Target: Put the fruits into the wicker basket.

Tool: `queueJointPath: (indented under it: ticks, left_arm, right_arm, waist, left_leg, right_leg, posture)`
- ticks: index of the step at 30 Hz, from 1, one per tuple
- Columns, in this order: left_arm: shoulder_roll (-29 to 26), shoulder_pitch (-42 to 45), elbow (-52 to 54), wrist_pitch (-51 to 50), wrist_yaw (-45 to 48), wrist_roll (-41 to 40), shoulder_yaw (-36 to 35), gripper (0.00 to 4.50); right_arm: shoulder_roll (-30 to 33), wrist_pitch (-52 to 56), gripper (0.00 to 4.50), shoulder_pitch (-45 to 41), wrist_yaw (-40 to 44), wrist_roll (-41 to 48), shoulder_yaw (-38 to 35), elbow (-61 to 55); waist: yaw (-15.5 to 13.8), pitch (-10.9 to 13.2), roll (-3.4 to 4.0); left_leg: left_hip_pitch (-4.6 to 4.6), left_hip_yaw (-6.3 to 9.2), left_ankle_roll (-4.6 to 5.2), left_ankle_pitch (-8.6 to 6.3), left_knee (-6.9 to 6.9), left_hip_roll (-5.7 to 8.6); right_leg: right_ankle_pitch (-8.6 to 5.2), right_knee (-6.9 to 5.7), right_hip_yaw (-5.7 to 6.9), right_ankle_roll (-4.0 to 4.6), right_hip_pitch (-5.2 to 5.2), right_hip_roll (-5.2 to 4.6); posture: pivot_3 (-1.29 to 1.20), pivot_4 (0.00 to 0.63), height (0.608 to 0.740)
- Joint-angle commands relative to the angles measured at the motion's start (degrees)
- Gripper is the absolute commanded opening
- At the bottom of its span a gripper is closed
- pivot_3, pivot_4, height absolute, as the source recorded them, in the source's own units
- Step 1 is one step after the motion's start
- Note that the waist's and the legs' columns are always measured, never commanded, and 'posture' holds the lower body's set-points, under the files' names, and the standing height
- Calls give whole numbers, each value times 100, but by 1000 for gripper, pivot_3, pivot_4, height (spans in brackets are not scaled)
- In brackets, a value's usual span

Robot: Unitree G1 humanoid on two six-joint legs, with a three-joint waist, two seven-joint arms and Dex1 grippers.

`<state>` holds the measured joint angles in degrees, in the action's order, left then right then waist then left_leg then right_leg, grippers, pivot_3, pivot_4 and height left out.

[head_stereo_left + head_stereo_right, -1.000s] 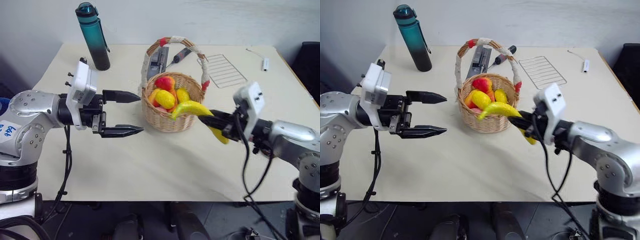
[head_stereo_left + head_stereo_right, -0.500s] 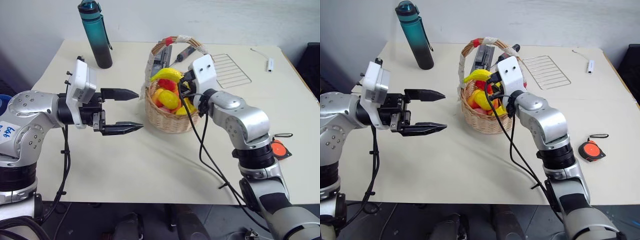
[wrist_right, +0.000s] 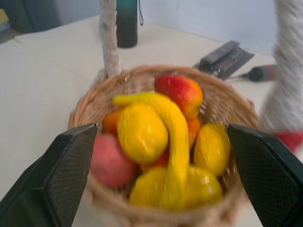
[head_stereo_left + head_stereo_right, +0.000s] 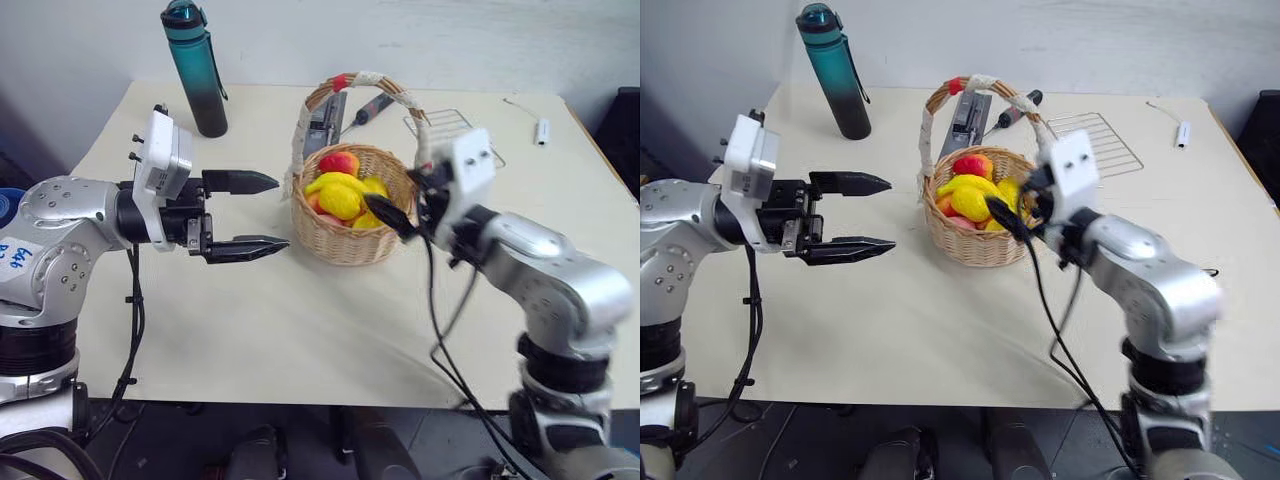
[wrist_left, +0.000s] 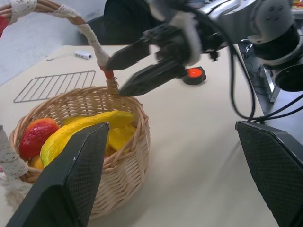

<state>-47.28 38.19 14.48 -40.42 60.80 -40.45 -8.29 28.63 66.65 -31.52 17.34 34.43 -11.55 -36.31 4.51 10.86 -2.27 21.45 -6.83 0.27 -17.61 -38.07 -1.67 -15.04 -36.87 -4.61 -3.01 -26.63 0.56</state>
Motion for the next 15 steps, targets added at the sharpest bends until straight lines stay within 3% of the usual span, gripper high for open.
queueJointPath:
  ticks: [1,7,12,15]
  left_arm:
    - [52,205,6,136,-50,-15,-33,4500]
    - [229,305,39,97,-214,-41,13,4500]
    - [341,382,45,235,-261,78,128,4500]
    - [428,475,25,211,-369,35,109,4500]
  right_arm:
    - [242,169,4476,269,-101,96,-599,-411]
    - [-613,-436,4476,15,-1079,-566,-404,433]
    - [-1037,-1360,4476,-373,-1074,-1124,314,1470]
    - [-1221,-1971,4476,-803,-1139,-1413,377,2366]
  waist:
    - [39,0,0]
    - [125,-1,-1]
    - [135,0,0]
    - [143,0,0]
  left_leg:
    - [-3,-2,0,0,0,1]
    - [-23,-6,0,1,7,-2]
    - [-20,-4,-9,7,10,1]
    - [-15,-5,-8,6,10,2]
  right_leg:
    - [1,-1,-3,-2,2,0]
    - [2,-10,-15,1,7,12]
    - [2,-12,-19,1,4,12]
    - [2,-8,-20,0,3,11]
  posture:
    - [0,150,740]
    - [0,150,740]
    - [0,150,740]
    - [0,150,740]
